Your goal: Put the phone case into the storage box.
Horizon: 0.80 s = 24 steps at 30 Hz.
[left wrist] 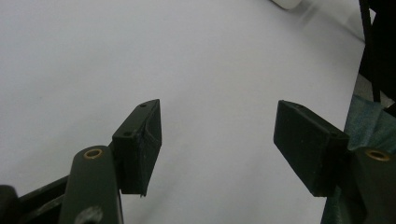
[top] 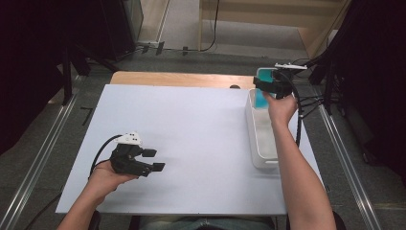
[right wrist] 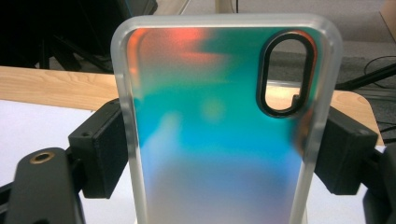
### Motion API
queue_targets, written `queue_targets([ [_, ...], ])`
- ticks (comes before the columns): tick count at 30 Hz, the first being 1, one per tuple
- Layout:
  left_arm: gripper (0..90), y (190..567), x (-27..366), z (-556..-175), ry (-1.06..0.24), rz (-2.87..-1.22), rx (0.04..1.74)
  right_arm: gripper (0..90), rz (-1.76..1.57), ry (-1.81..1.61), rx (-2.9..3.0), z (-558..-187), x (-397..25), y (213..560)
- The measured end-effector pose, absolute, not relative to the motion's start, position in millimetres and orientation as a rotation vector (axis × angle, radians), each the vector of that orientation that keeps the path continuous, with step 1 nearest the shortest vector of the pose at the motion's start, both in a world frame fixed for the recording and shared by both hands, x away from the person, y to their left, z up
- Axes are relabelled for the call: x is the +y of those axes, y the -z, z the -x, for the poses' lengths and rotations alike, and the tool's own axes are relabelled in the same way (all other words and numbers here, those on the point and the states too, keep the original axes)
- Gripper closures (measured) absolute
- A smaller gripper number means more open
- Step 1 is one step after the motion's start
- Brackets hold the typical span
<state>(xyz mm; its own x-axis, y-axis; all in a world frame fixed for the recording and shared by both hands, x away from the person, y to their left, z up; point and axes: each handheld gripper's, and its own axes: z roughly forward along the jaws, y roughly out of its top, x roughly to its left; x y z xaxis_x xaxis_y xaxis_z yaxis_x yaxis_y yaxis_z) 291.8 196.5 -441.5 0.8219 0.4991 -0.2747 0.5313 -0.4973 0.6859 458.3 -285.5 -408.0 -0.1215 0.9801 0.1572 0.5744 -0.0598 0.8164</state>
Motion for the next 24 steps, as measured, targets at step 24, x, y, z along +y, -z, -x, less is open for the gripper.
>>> queue_targets([
  [24, 32.3, 442, 196, -292, 0.048, -2.182, 0.753, 15.5, -1.691, -1.023, 1.743, -460, -282, 430],
])
